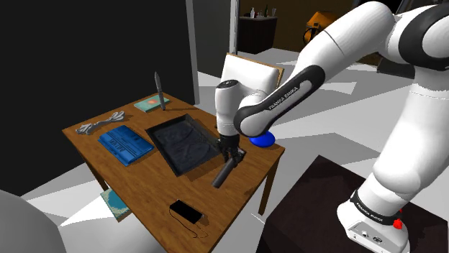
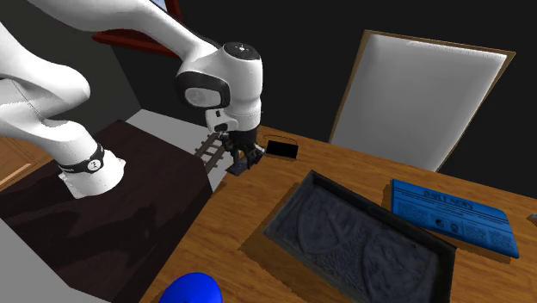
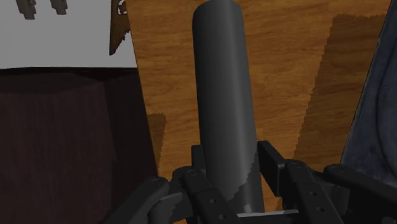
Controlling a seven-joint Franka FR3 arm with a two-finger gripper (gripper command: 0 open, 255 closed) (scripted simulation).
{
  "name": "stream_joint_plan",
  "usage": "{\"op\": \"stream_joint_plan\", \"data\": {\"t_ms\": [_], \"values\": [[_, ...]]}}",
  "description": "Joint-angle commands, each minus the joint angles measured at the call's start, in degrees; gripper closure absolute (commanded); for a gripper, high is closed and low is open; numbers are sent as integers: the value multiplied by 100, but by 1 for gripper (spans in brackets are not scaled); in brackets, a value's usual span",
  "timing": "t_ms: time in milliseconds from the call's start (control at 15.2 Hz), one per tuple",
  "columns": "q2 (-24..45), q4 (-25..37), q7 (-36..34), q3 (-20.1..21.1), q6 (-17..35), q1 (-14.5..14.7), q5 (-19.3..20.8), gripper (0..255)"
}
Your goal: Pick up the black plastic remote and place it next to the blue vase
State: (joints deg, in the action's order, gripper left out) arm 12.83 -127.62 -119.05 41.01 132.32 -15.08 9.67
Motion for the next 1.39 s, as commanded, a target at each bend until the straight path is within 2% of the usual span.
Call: {"op": "stream_joint_plan", "data": {"t_ms": [0,462,792,1320], "values": [[-280,-326,383,-4,126,-261,-207,255],[-1153,-1211,1809,-259,369,-958,-894,255],[-1579,-1645,2773,-646,456,-1317,-1165,255],[-1006,-1769,2455,-697,1051,-1379,-642,255]]}}
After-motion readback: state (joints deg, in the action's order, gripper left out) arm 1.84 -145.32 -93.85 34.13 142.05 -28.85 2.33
